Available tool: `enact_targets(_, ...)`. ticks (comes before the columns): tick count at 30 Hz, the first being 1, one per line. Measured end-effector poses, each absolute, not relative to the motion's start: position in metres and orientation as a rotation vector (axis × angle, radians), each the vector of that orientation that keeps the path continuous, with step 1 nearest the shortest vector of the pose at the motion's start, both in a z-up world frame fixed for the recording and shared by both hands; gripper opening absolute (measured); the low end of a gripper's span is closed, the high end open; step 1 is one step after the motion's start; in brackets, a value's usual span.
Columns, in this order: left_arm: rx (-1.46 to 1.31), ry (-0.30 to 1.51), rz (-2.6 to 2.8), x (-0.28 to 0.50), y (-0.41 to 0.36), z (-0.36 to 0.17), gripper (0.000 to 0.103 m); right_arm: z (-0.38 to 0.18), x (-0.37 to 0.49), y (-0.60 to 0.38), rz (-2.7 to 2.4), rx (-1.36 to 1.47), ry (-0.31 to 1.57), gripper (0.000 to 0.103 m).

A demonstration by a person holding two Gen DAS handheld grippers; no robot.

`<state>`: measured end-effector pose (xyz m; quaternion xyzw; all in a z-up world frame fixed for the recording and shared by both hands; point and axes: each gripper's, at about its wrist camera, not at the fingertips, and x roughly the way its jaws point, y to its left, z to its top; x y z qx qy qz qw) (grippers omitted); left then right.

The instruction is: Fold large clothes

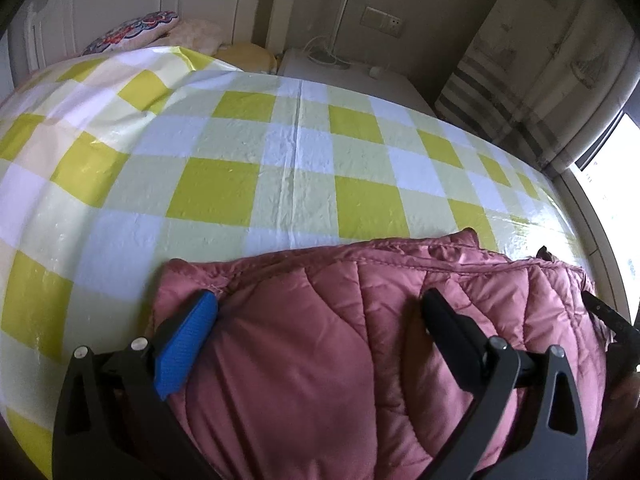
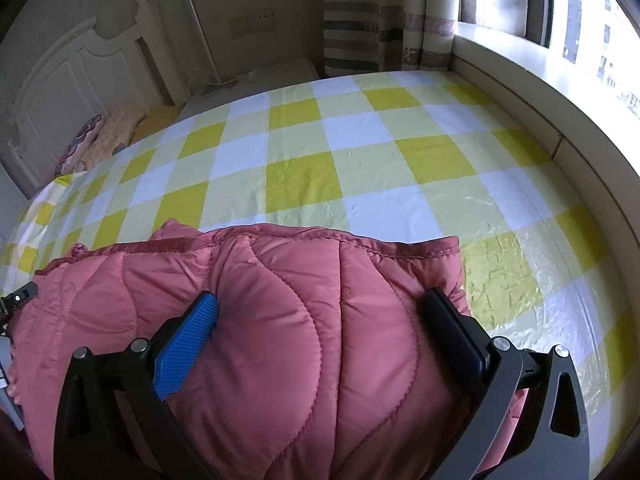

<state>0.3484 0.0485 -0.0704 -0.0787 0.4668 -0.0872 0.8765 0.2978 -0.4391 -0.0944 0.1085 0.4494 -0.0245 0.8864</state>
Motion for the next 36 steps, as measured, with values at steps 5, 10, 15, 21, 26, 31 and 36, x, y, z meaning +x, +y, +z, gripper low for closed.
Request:
enact_targets(5,-0.1,0.785,-0.146,0.314,0.042,-0.02,0.1,-0.047,0.266,-0.417,-0.025,0.216,0.764,0.098)
enact_targets(10,0.209,0.73,-0.082,0.299,-0.011,-0.017,0.101,-0.038,0.262,-0.323,0.17,-0.025,0.806,0.098)
enact_targets(15,0.095,0.917,-0.109,0.324,0.011,-0.069,0.101,-0.087,0.27,-0.28,0.208,-0.141,0.878,0.098)
enact_targets(21,0.09,0.922,-0.094,0.328,0.011,-0.069,0.101,-0.059,0.277,-0.287,0.114,-0.086,0.855,0.098)
enact_targets(26,0.103,0.916,-0.086,0.325,0.01,-0.07,0.101,-0.068,0.311,-0.261,0.077,-0.155,0.888,0.098)
enact_targets(31,0.09,0.922,-0.091,0.327,0.012,-0.072,0.101,-0.087,0.332,-0.271,0.032,-0.117,0.994,0.098)
enact_targets(36,0.08,0.923,-0.092,0.327,0.011,-0.071,0.101,-0.076,0.322,-0.33,-0.159,-0.071,0.944,0.098)
